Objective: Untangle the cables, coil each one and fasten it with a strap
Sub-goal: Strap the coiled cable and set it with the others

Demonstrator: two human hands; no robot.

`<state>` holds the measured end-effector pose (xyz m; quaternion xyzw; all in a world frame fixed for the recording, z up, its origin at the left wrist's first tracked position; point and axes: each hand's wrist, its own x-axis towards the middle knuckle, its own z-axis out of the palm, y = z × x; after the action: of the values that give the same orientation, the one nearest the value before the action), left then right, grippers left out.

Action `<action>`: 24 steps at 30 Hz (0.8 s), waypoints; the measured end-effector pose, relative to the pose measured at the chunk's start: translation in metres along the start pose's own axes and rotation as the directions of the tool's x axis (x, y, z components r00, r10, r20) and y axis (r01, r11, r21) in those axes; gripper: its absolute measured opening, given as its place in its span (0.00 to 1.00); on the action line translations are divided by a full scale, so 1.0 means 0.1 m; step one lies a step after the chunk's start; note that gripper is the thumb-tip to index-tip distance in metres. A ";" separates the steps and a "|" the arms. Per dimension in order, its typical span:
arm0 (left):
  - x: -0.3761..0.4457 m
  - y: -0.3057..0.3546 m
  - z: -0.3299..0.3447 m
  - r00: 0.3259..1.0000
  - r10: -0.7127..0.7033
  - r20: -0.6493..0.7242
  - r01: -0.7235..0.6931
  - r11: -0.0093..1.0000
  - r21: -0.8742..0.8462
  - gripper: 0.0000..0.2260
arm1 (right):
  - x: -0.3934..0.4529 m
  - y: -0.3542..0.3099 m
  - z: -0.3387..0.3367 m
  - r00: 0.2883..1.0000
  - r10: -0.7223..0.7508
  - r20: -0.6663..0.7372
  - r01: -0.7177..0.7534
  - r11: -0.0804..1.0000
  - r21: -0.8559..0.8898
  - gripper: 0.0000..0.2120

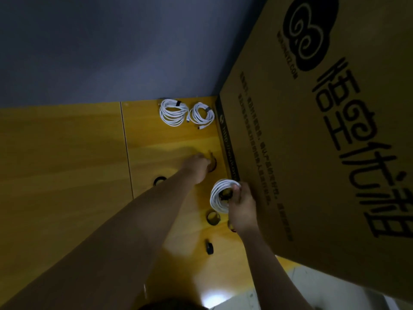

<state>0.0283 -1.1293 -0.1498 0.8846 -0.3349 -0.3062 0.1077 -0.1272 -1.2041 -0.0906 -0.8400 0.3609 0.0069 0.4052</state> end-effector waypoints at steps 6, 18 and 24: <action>-0.29 -0.21 -0.03 0.980 -0.027 -0.196 -0.024 0.967 -0.253 0.07 | -0.06 -0.12 -0.03 0.999 -0.038 0.012 0.037 0.995 0.088 0.09; -2.08 -0.53 -1.01 0.640 0.153 -0.753 -0.532 0.795 -0.291 0.04 | -1.02 -1.37 -0.19 0.955 -0.291 0.049 0.219 0.809 0.545 0.20; -2.68 -0.70 -1.26 0.638 0.179 -0.749 -0.548 0.789 -0.278 0.05 | -1.52 -1.94 -0.22 0.926 -0.378 -0.005 0.325 0.787 0.524 0.16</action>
<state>-0.0154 -0.9023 0.0479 0.7866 -0.3601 0.0005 0.5017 -0.1276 -1.0480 0.1013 -0.7513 0.1658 -0.1234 0.6268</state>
